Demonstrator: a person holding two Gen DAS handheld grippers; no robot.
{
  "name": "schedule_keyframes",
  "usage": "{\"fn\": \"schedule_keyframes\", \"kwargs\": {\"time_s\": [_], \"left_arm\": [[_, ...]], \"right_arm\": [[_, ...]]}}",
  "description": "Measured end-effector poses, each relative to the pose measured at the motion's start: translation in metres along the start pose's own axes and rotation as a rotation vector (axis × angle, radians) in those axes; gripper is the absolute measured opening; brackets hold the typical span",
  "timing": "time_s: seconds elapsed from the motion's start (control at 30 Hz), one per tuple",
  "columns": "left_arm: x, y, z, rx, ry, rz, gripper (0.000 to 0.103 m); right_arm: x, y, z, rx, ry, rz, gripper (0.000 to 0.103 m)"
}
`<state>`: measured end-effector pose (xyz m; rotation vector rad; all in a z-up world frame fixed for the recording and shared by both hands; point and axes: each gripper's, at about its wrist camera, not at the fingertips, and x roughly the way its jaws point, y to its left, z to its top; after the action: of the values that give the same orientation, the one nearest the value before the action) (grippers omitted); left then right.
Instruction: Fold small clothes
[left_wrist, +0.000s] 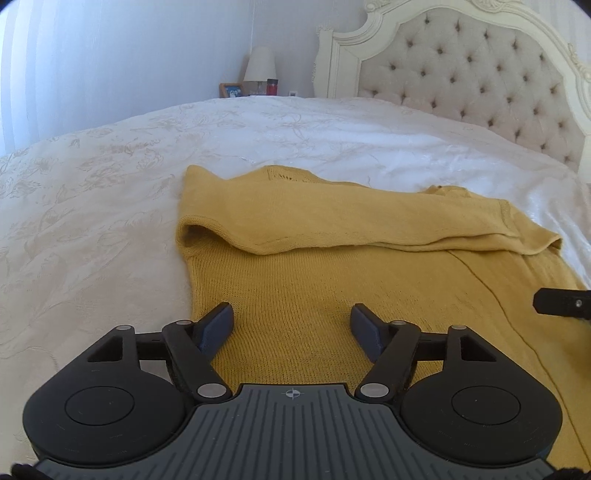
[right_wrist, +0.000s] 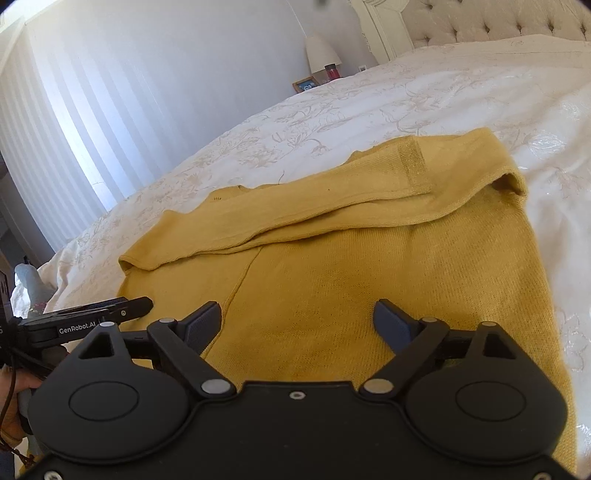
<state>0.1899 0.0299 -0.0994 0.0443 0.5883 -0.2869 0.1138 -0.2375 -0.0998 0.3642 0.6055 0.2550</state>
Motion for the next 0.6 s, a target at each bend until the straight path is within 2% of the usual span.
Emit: {"fn": "schedule_keyframes", "kwargs": {"time_s": [0.13,0.33,0.37,0.43,0.6], "left_arm": [[0.004,-0.004,-0.005,0.031,0.007,-0.005,0.084],[0.006,-0.001,-0.011,0.010,-0.002,-0.015,0.085],[0.006,0.000,-0.012,0.004,-0.004,-0.017,0.085],[0.005,0.002,-0.013,-0.008,-0.012,-0.019,0.085],[0.002,0.002,-0.014,-0.024,-0.028,-0.004,0.085]], "right_arm": [[-0.001,-0.003,-0.001,0.021,-0.009,0.010,0.090],[0.000,0.011,0.007,-0.014,0.039,-0.047,0.089],[-0.002,0.012,0.011,-0.009,0.041,-0.055,0.088],[-0.004,0.011,0.021,0.007,0.033,-0.061,0.077],[-0.003,0.001,0.063,0.000,-0.043,-0.160,0.072]]}}
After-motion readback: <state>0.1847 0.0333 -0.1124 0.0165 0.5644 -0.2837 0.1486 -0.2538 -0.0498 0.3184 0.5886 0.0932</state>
